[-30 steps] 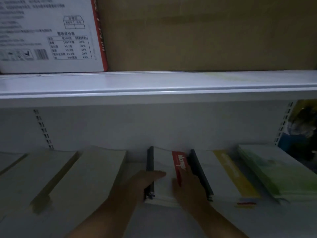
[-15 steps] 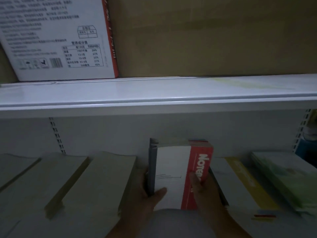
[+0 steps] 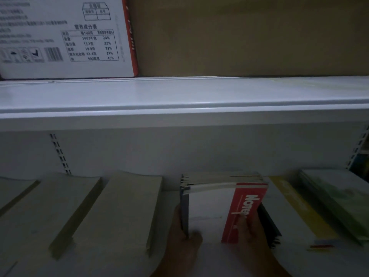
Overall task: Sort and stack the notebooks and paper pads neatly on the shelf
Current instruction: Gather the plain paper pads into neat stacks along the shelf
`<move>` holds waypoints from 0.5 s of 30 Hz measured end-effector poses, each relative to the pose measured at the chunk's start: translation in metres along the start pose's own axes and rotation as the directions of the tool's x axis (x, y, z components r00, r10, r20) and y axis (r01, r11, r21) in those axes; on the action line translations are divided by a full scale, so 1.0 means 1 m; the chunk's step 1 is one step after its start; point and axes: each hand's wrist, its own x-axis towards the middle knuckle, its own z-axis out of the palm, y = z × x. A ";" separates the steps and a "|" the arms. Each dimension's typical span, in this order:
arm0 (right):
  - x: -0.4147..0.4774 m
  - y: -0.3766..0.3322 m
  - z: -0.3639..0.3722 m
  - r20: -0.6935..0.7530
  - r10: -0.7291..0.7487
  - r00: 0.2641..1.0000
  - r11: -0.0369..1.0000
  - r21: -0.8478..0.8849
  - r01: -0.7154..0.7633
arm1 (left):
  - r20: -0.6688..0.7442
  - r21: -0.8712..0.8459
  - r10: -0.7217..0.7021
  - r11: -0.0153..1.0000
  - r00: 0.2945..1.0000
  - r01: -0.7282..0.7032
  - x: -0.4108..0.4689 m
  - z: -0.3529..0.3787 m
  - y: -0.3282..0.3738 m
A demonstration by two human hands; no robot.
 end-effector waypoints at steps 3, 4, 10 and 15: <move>0.000 0.000 -0.003 0.038 0.039 0.999 0.998 -0.048 -0.037 | -0.002 -0.058 -0.021 0.998 1.000 0.021 0.001 0.001 0.003; 0.001 0.001 -0.004 0.044 0.050 0.998 0.997 -0.062 -0.048 | 0.012 -0.070 -0.032 0.997 0.999 0.032 0.000 0.001 0.004; -0.001 -0.007 -0.002 0.006 -0.087 0.996 0.984 -0.153 0.087 | 0.104 -0.170 -0.166 0.969 0.981 0.182 -0.002 -0.004 0.029; 0.013 -0.023 -0.009 0.089 -0.175 0.981 0.933 -0.305 0.194 | 0.038 0.029 -0.311 0.950 0.950 0.310 -0.003 -0.003 0.047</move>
